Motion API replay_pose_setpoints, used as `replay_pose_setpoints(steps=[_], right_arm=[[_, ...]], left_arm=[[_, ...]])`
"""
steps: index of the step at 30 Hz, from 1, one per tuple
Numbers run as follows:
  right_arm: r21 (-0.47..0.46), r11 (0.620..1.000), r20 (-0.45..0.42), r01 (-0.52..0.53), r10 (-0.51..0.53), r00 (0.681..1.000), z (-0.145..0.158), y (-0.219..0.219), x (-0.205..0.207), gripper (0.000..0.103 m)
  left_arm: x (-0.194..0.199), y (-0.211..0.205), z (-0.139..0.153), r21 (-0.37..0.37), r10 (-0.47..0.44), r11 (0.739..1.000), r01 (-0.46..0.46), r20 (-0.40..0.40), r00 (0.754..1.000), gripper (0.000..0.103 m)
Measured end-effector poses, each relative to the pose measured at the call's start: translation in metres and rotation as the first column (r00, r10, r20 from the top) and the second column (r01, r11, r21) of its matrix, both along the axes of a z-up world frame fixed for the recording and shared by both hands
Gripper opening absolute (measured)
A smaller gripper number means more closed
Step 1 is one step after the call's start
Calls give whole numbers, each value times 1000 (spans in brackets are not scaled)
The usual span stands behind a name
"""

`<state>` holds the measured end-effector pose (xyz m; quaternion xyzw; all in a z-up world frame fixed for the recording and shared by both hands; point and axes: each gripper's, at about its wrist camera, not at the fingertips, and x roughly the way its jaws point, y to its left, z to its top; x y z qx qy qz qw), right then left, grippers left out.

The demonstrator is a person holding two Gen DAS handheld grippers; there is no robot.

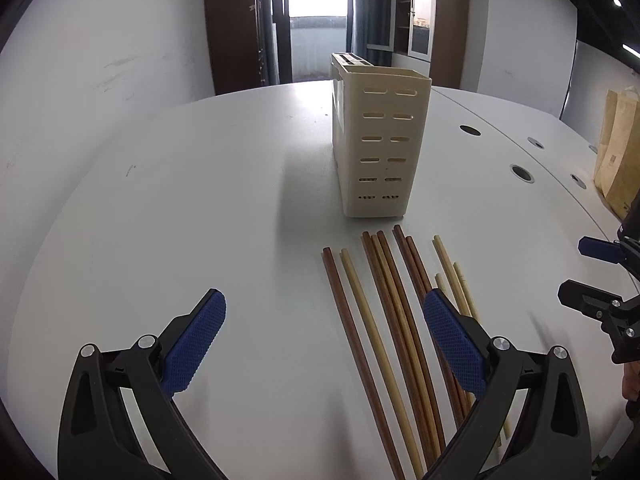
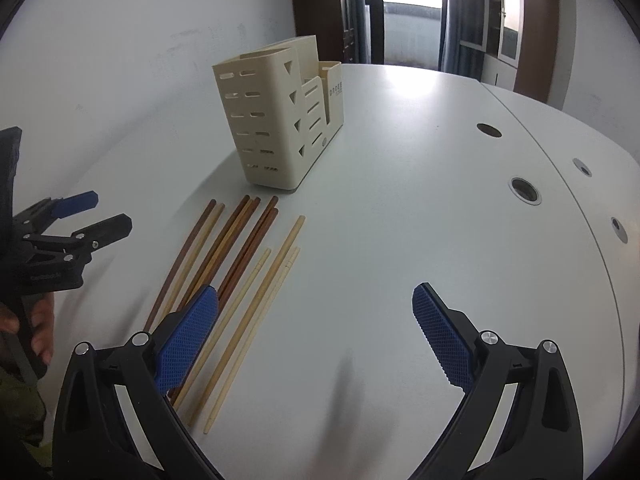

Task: Organize utensils
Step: 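Lower both tools to the chopsticks and close each on one chopstick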

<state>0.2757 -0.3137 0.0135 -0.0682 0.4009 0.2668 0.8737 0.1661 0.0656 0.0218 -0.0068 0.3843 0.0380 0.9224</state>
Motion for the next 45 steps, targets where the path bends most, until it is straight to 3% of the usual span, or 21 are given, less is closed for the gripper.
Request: replay_pose_setpoints(steps=[7,12,17,20,23,29,33,37,45], right_arm=[[-26,1000,-83,13,-16,996,-4,17,29,99],[-46,999,-149,20,-27,988,-13,27,47,99],[-86,996,-175,28,-43,984,-19,35,59,98],[-101,994,-208,37,-58,976,-26,38,66,90],[-119,992,-218,49,-75,973,-32,41,73,89],[-136,989,-252,61,-94,963,-45,43,83,79],[-150,987,-263,55,-94,960,-50,45,86,66],[-153,987,-267,41,-81,960,-52,49,86,65],[-181,983,-268,32,-81,960,-59,58,85,60]], left_arm=[[32,12,-4,-41,1,999,-4,-81,997,96],[60,26,-16,-113,10,993,-31,-189,982,91],[80,28,-23,-91,10,995,-33,-237,972,89],[90,31,-31,-102,6,994,-35,-274,962,84],[98,33,-39,-101,9,994,-42,-306,952,78],[109,35,-52,-121,4,991,-49,-344,939,71],[115,34,-63,-113,7,992,-52,-368,930,65],[116,32,-67,-117,-3,992,-44,-373,928,57],[117,28,-72,-110,-9,993,-35,-376,927,55]])
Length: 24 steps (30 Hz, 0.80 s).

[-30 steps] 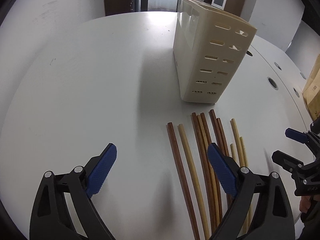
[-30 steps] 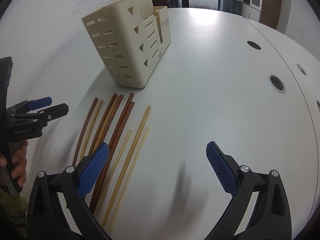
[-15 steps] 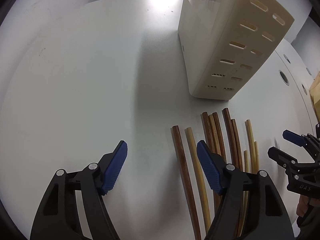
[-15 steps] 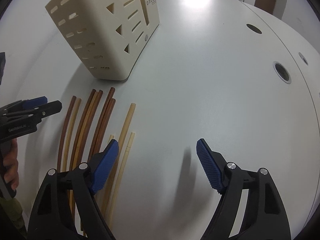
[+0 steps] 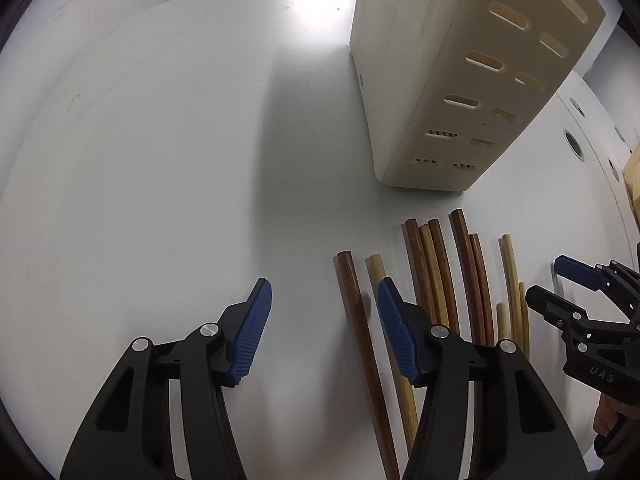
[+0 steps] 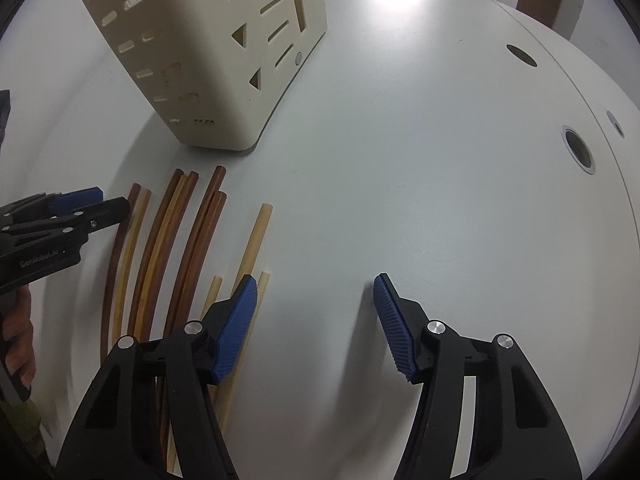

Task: Organize utensils
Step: 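Lower both tools to the chopsticks and close each on one chopstick, then lift the brown chopstick with the left tool while the right tool lifts a pale one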

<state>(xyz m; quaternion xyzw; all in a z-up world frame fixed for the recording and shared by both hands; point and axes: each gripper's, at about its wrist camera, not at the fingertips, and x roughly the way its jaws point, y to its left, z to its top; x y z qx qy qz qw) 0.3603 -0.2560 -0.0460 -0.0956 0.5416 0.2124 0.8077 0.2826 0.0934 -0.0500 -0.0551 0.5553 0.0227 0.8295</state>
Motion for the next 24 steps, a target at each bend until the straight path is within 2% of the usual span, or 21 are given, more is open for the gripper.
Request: replay_pose_setpoints(steps=[8,11,13,15,16,20,24], right_arm=[[-76,997,39,-14,17,999,-1,12,-18,57],[-72,997,33,-13,15,999,0,15,-25,45],[-69,998,27,-14,15,1000,4,20,-36,33],[-52,999,9,-17,17,1000,5,20,-40,15],[-40,999,-3,-22,22,1000,5,20,-42,12],[2,1000,-19,-19,19,1000,6,20,-42,6],[41,999,-32,-1,2,999,10,10,-37,5]], left_arm=[[3,-3,-6,14,6,1000,-6,-3,1000,50],[2,-5,-5,3,5,1000,-5,-5,1000,40],[2,-9,-5,17,2,1000,-2,-11,1000,25],[-1,-11,-6,47,-1,999,1,-8,1000,16],[-1,-11,-6,59,0,998,1,-6,1000,11],[2,-14,-2,63,-3,998,3,8,1000,8],[1,-15,-3,55,-1,999,0,23,1000,7]])
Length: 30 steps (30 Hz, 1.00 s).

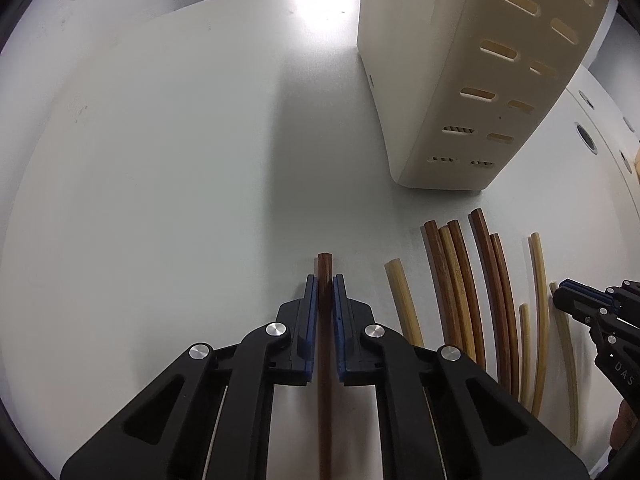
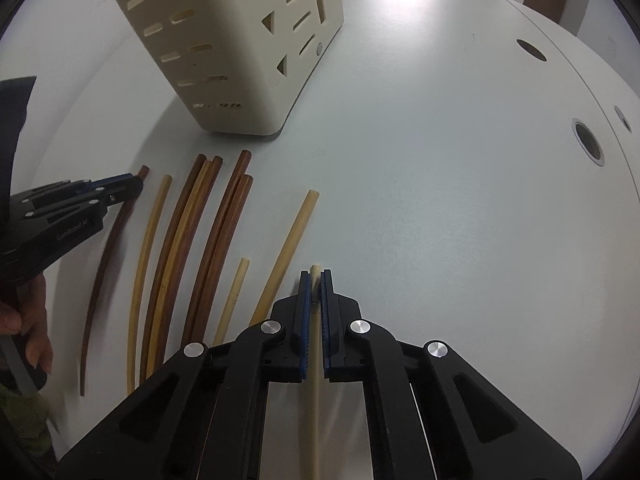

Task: Organize utensils
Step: 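Lift the brown chopstick with the left tool while the right tool lifts a pale one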

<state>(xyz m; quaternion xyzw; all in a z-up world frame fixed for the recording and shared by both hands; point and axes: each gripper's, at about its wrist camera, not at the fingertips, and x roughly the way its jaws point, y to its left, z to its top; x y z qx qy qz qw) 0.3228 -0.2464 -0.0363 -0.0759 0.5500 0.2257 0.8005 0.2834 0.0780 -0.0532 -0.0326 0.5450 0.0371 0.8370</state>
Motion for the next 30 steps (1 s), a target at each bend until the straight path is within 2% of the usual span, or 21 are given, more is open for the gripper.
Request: replay_pose_setpoints(steps=[2,6,12,17,19,22,25,26,30], right_arm=[[15,1000,18,5,-5,1000,5,-2,0,5],[63,998,83,13,-18,996,26,-11,-3,5],[174,985,184,-7,-25,983,62,-15,-11,5],[232,972,266,-41,-23,964,84,-12,-10,5],[249,967,299,-55,-22,954,91,-22,16,5],[261,963,358,-71,-28,933,99,-24,7,5],[265,959,421,-96,-25,907,111,-21,6,5],[269,957,438,-105,-24,899,115,-21,6,5],[290,947,497,-139,-25,867,130,-20,8,5]], left_arm=[[1,7,4,-24,0,1000,1,13,1000,7],[-10,8,31,-37,-10,999,14,93,996,7],[-35,-2,83,-45,-23,998,35,257,966,7],[-57,-1,114,-26,-22,999,34,368,930,7],[-57,1,128,-9,-32,999,39,408,912,7],[-60,-2,143,-17,-43,998,56,446,894,7],[-62,-16,156,22,-57,998,53,511,858,7],[-64,-19,161,27,-61,998,56,537,841,7],[-69,-18,180,21,-66,998,67,589,805,7]])
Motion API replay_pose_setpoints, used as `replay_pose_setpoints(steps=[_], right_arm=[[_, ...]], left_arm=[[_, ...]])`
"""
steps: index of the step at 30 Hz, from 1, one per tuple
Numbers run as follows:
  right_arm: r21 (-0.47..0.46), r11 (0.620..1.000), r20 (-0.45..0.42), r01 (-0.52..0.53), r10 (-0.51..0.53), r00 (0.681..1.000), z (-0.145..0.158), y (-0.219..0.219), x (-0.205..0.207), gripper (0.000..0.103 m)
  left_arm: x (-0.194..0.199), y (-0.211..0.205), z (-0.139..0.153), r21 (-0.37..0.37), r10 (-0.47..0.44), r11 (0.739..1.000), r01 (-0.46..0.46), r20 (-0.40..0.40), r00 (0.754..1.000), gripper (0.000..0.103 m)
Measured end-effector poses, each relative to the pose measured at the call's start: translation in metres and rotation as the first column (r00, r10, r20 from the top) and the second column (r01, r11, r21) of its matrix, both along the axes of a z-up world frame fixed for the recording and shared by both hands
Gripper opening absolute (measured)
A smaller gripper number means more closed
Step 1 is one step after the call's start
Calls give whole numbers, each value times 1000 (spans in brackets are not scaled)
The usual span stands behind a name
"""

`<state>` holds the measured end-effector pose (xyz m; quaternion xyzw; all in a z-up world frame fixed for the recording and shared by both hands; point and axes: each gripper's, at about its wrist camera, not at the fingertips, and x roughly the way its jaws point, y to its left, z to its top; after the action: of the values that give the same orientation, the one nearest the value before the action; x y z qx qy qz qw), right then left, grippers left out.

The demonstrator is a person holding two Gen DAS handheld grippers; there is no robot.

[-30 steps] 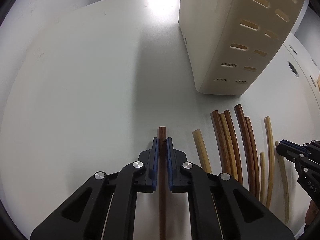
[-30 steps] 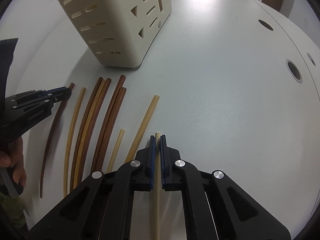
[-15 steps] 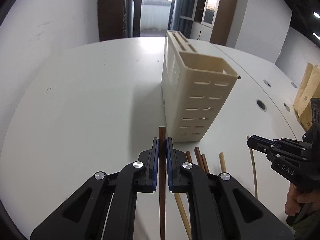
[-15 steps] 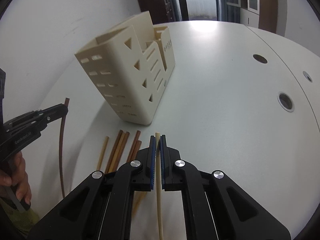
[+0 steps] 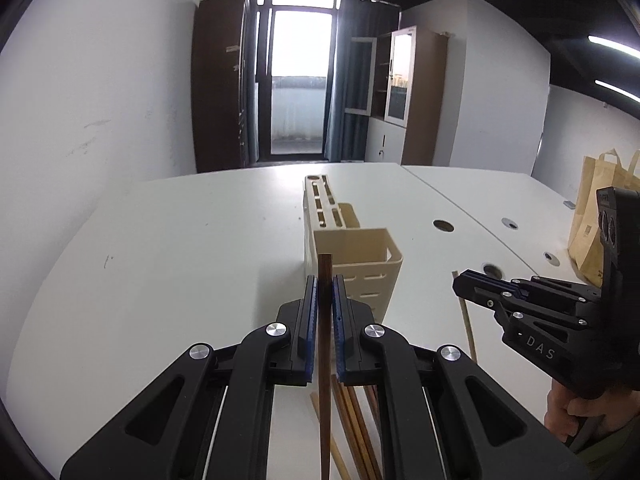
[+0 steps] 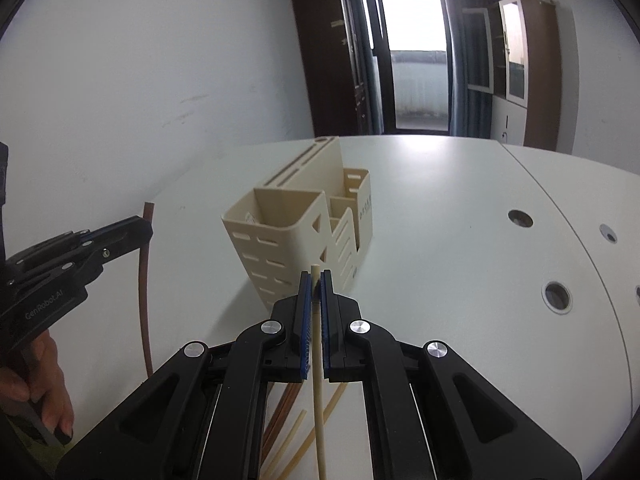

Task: Organize utensils
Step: 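Lift the brown chopstick with the left tool while the right tool lifts a pale one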

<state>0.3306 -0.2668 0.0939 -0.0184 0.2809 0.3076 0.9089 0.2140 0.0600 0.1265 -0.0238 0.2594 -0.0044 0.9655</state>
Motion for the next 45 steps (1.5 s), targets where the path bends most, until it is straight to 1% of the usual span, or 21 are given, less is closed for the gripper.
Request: replay_pose_setpoints(steps=[4,6,7,10,13,18,21,23,26,28,30,32,34,35,36,37,38,40,41,43,45], right_arm=[[32,999,71,-7,5,997,19,1,7,5],[62,998,97,-20,14,995,27,2,9,5],[84,996,110,-27,18,994,30,2,11,5],[147,988,152,-47,25,988,39,0,14,5],[175,982,173,-66,35,984,44,2,24,5],[225,969,242,-105,49,969,56,1,31,5],[258,957,272,-133,61,960,65,0,32,5],[274,950,296,-148,63,953,69,-1,32,5],[300,940,332,-161,56,942,74,-4,33,5],[329,929,352,-169,46,935,76,-6,34,5],[351,921,388,-171,24,921,77,-9,33,5],[375,908,417,-187,14,909,79,-13,34,5],[411,888,438,-204,4,899,81,-17,35,5],[424,880,446,-212,1,895,82,-17,36,5],[435,874,453,-218,-3,892,82,-18,36,5],[445,868,461,-222,-9,888,83,-18,35,5],[450,862,469,-231,-8,883,85,-17,36,5],[448,862,494,-236,-18,869,86,-15,36,5],[457,855,508,-248,-22,861,86,-14,37,5],[465,846,514,-259,-21,857,86,-14,41,5],[474,839,521,-266,-23,853,86,-13,46,5]], left_arm=[[-4,1,18,12,-3,1000,2,82,997,7],[-1,-3,25,48,13,999,-18,120,993,7],[0,-2,30,55,10,998,-18,148,989,7],[6,-2,42,46,7,999,-16,191,982,7],[10,-2,52,28,0,1000,-8,248,969,7],[12,-12,66,47,1,999,-19,348,938,7],[14,-17,75,54,40,996,-65,386,922,7],[13,-20,80,52,42,996,-69,411,910,7],[9,-26,87,64,58,993,-99,465,883,7],[6,-28,91,58,60,993,-102,500,864,7],[-1,-31,95,49,56,994,-100,556,829,7],[-8,-36,98,50,62,992,-117,613,787,7],[-16,-38,101,46,58,992,-119,666,744,7],[-22,-40,103,42,50,993,-111,699,713,7],[-27,-43,104,43,43,993,-107,723,689,7],[-30,-45,105,47,38,993,-108,743,668,7],[-31,-48,106,48,35,993,-110,758,652,7],[-29,-49,107,32,33,995,-89,762,647,7],[-25,-48,107,20,30,997,-69,758,651,7],[-16,-47,106,9,25,999,-48,747,665,7],[-9,-44,104,-8,25,1000,-30,745,666,7]])
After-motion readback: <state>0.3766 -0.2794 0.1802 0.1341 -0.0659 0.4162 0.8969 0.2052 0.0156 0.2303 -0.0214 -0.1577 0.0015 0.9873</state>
